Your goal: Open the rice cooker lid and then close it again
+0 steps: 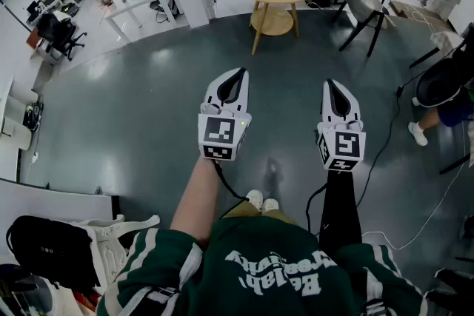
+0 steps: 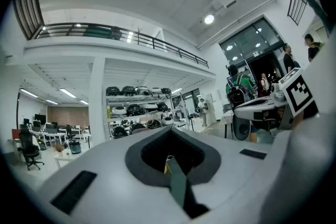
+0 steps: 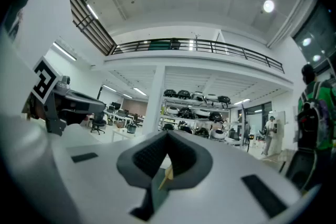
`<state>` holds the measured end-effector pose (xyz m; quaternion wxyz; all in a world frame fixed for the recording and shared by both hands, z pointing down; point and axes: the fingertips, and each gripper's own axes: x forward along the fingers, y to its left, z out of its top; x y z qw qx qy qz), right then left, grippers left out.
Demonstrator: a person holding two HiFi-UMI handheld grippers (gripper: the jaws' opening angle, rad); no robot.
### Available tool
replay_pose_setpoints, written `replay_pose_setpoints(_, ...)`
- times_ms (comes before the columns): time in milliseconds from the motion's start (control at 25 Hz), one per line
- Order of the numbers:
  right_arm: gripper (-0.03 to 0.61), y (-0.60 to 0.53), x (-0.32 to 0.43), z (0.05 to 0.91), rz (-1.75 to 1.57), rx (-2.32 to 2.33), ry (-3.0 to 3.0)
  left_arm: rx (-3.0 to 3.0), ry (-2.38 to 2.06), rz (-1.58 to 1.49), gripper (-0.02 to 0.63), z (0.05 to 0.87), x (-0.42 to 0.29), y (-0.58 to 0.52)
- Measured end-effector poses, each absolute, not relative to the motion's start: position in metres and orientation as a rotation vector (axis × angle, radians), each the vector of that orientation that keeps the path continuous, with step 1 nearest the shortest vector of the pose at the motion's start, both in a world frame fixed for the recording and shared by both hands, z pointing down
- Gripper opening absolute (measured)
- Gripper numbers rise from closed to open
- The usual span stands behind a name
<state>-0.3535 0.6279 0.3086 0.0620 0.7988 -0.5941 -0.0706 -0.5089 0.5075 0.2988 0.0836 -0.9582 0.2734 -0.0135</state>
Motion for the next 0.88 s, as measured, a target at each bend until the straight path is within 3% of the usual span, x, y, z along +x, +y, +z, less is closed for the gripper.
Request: replay_pose_setpoints(880,0.005,0.568,-0.38,0.301,-0.251,2.48,-1.72,-2.893,0.734,-0.009,-0.001,0.3,-0.531,0.432)
